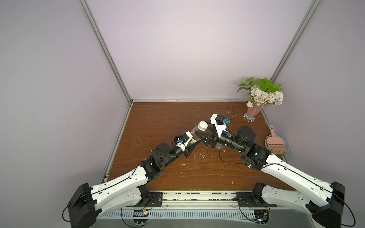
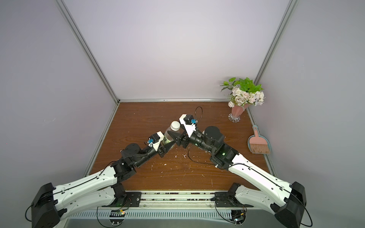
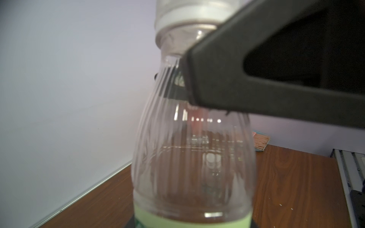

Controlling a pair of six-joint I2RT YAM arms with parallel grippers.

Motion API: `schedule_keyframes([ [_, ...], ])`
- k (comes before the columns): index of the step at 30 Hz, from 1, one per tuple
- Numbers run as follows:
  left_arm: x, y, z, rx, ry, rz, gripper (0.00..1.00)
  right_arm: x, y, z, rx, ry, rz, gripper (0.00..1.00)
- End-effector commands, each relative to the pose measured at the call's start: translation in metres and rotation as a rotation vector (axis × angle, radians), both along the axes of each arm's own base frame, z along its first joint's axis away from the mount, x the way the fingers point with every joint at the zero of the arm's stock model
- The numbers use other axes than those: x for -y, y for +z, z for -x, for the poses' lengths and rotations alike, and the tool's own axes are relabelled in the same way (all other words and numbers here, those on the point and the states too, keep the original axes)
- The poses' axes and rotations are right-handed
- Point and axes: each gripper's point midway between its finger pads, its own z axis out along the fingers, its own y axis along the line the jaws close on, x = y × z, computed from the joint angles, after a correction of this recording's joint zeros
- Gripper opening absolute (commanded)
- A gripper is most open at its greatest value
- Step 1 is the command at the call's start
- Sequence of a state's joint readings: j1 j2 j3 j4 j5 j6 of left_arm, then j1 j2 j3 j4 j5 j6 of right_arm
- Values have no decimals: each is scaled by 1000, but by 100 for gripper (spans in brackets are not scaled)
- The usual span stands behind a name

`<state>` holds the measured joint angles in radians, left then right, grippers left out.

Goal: Screw on the bottle caps
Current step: Place the plastic bottle at the center of the board.

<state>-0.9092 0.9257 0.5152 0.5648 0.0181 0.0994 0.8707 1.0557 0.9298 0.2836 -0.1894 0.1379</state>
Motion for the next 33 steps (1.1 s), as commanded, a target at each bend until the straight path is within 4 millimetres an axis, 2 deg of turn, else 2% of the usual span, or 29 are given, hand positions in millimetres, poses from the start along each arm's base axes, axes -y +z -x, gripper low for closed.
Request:
schedule_keyframes([
  [1,-3,8,6,21,-11,30,48,4,37,2,58,-1,-97,59],
  [5,-5,7,7,21,-5,39,48,5,41,1,60,-8,-119,55],
  [11,-8,7,7,20,1,47,48,4,43,-1,43,-12,-124,35],
  [13,-9,8,7,26,8,48,48,1,41,-1,36,-3,-113,23],
  [15,-10,9,6,29,16,50,49,-1,40,0,35,10,-108,3],
  [16,-10,9,6,30,17,48,50,-1,39,0,33,11,-107,0],
  [18,-11,8,5,23,24,47,58,-2,38,-2,29,7,-106,0],
  [20,-13,6,3,18,41,45,76,-2,37,-4,24,-2,-99,0],
  [21,-15,5,0,16,58,43,99,-3,36,-5,25,-8,-92,0],
  [25,-28,5,-7,17,143,32,99,-2,29,-14,23,-49,-64,0],
  [28,-43,9,-8,14,197,43,99,-5,16,-21,15,-76,-36,0],
  [33,-89,31,-7,17,358,162,99,-6,-23,-37,13,-139,31,0],
])
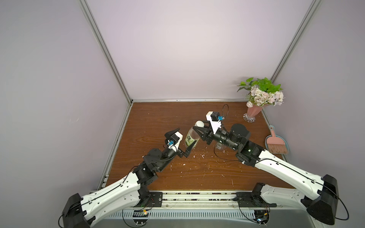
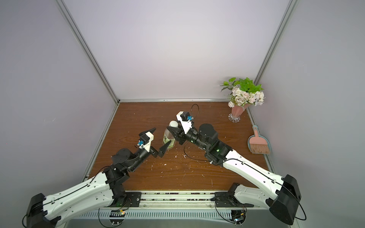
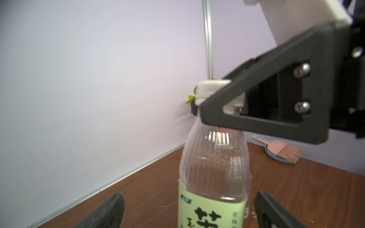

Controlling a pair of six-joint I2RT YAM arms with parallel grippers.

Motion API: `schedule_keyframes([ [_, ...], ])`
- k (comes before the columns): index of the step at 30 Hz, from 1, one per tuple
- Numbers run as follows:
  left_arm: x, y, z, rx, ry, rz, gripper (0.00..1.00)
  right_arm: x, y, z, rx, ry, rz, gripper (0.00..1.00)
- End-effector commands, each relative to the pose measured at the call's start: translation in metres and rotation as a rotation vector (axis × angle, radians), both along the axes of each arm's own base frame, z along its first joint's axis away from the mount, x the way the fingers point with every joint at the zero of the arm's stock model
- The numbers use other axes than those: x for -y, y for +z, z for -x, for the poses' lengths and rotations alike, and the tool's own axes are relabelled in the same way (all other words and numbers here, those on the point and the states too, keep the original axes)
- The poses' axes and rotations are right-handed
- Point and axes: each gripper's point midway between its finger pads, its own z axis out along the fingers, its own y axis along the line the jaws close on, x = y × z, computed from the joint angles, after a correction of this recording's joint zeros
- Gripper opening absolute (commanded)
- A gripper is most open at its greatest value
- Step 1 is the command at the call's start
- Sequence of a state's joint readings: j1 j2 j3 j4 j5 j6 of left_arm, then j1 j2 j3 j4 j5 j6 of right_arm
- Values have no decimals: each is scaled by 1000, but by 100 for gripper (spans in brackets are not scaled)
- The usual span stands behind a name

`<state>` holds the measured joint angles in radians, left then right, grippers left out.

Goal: Screw on the bottle caps
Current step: Place the plastic bottle at the center of the board.

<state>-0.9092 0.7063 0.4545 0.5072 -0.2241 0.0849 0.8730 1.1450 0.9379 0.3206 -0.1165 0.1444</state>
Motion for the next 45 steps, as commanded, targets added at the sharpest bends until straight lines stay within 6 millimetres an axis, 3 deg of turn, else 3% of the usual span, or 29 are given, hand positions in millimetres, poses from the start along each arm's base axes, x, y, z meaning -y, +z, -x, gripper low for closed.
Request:
schedule_keyframes([
  [1,-35,10,-4,-8,152,68,99,5,-11,-15,45,-81,25,0],
  [9,-101,11,-8,-9,456,101,99,4,-81,-41,74,-197,167,0],
  [12,-114,9,-12,-32,548,74,99,0,-97,-46,74,-206,188,0],
  [18,-112,5,-14,-41,547,70,99,-3,-115,-53,53,-224,200,0],
  [36,-104,-4,-16,-46,517,42,100,-5,-128,-67,34,-276,153,0],
  [37,-103,-4,-16,-46,517,42,99,-4,-128,-67,33,-284,154,5],
  [40,-101,-7,-17,-51,514,29,99,-2,-133,-67,19,-293,164,6],
  [45,-100,-8,-18,-52,510,23,100,0,-134,-67,-1,-298,155,25],
])
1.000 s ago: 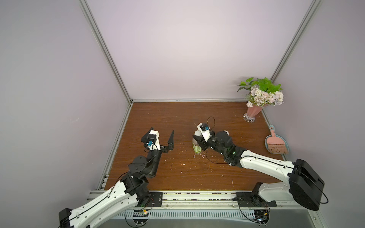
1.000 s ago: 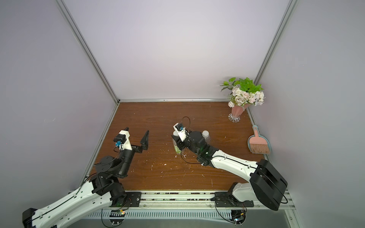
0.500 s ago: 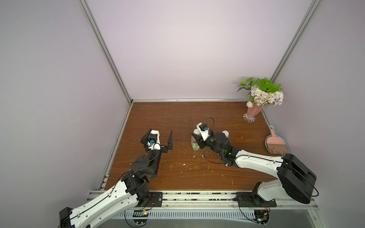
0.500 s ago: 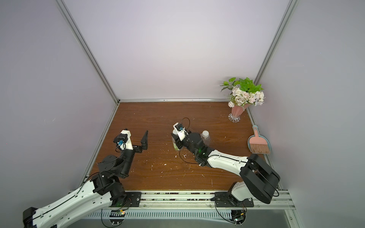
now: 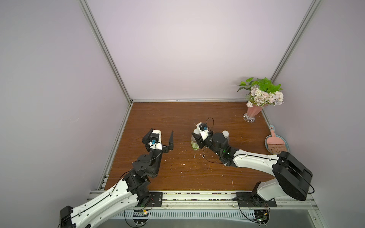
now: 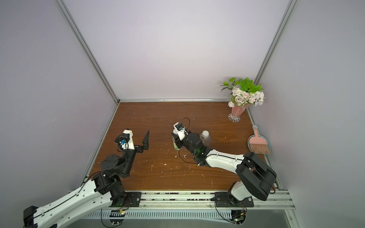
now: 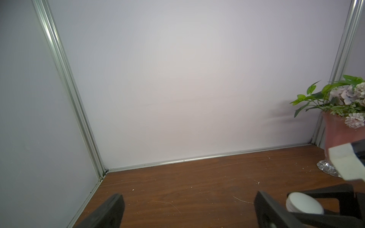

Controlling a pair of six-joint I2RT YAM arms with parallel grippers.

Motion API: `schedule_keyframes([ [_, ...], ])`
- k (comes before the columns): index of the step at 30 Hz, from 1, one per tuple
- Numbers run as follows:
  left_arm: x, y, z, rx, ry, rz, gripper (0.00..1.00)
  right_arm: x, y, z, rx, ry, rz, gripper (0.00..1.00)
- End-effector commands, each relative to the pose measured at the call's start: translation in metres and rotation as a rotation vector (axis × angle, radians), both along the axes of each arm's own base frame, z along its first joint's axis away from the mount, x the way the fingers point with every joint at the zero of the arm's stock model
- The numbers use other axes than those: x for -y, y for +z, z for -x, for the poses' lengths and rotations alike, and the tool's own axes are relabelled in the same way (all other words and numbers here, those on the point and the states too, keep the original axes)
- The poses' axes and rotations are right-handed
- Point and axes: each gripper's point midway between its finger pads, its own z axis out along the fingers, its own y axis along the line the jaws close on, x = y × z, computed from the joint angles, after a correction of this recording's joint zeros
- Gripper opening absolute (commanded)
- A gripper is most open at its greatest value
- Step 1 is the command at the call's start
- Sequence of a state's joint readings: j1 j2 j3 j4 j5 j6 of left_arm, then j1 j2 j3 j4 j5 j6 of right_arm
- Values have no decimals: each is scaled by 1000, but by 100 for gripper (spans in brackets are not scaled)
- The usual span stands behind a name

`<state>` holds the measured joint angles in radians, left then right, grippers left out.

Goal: Screw on the bottle caps
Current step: Place the plastic bottle at the center of the board.

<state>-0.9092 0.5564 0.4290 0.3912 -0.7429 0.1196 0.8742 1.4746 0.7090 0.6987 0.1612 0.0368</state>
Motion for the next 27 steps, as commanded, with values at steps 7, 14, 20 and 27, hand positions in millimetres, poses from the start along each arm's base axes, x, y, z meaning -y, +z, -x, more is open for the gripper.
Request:
schedule_keyframes([
  [7,2,-1,1,0,-13,-8,100,3,26,-2,23,-27,-69,43],
  [14,2,0,1,1,-13,-5,99,5,30,-1,26,-26,-72,57],
  [20,1,-1,1,0,-10,-6,100,7,33,0,28,-33,-76,69],
  [27,1,-1,1,0,-11,-7,100,7,40,2,39,-25,-89,98],
])
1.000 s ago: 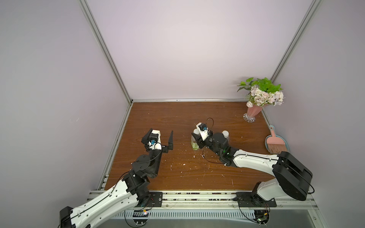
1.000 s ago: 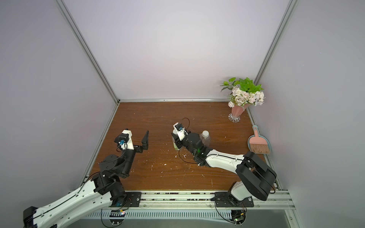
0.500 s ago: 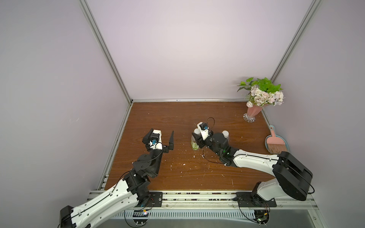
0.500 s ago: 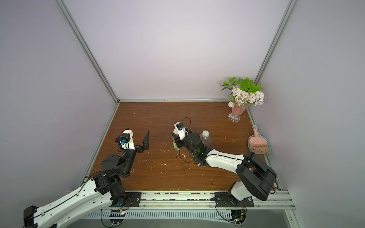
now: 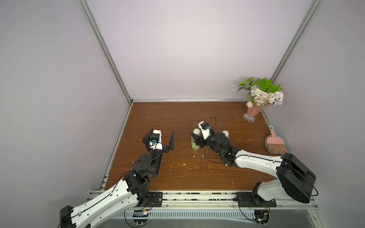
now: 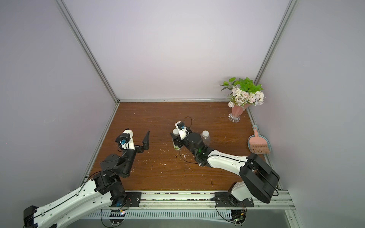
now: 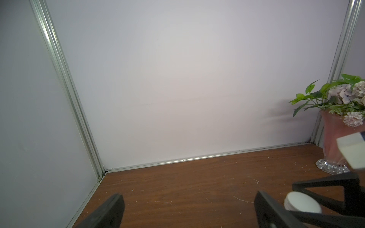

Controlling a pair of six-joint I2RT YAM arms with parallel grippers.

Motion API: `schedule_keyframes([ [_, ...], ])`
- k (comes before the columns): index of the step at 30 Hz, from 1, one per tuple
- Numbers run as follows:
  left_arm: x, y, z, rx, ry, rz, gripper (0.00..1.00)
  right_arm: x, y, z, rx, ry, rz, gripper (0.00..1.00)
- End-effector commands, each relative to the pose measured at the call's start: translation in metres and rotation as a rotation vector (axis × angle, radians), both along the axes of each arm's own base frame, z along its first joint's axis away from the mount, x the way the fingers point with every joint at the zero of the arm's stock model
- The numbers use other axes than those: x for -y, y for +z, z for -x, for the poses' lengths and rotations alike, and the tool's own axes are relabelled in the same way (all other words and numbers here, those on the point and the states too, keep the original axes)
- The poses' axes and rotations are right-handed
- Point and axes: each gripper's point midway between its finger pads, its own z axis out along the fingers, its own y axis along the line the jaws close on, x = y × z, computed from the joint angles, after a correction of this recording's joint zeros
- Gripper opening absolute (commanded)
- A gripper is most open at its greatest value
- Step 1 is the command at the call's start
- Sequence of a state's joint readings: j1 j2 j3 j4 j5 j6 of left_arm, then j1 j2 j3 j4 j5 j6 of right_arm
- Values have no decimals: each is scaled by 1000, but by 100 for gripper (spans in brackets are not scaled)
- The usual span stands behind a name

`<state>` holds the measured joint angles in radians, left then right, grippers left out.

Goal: Screw on the bottle caps
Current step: Place the plastic bottle at the center of the board, then reset both arms

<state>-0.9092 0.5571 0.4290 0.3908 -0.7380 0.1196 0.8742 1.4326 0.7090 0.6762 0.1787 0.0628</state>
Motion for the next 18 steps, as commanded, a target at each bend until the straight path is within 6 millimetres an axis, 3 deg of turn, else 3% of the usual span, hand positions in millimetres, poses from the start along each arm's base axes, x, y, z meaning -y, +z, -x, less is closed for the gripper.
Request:
schedule_keyframes([
  [1,1,-1,1,0,-8,-4,100,1,30,1,47,-2,-58,99],
  [6,0,0,1,1,-5,-2,99,8,53,4,90,-15,-77,99],
  [11,-6,7,-1,14,30,12,100,29,99,7,172,-73,-68,99],
  [14,-18,9,-9,15,91,16,100,60,128,3,215,-170,-44,99],
  [18,-43,-1,-31,-15,218,42,100,117,139,-12,203,-307,-23,99],
])
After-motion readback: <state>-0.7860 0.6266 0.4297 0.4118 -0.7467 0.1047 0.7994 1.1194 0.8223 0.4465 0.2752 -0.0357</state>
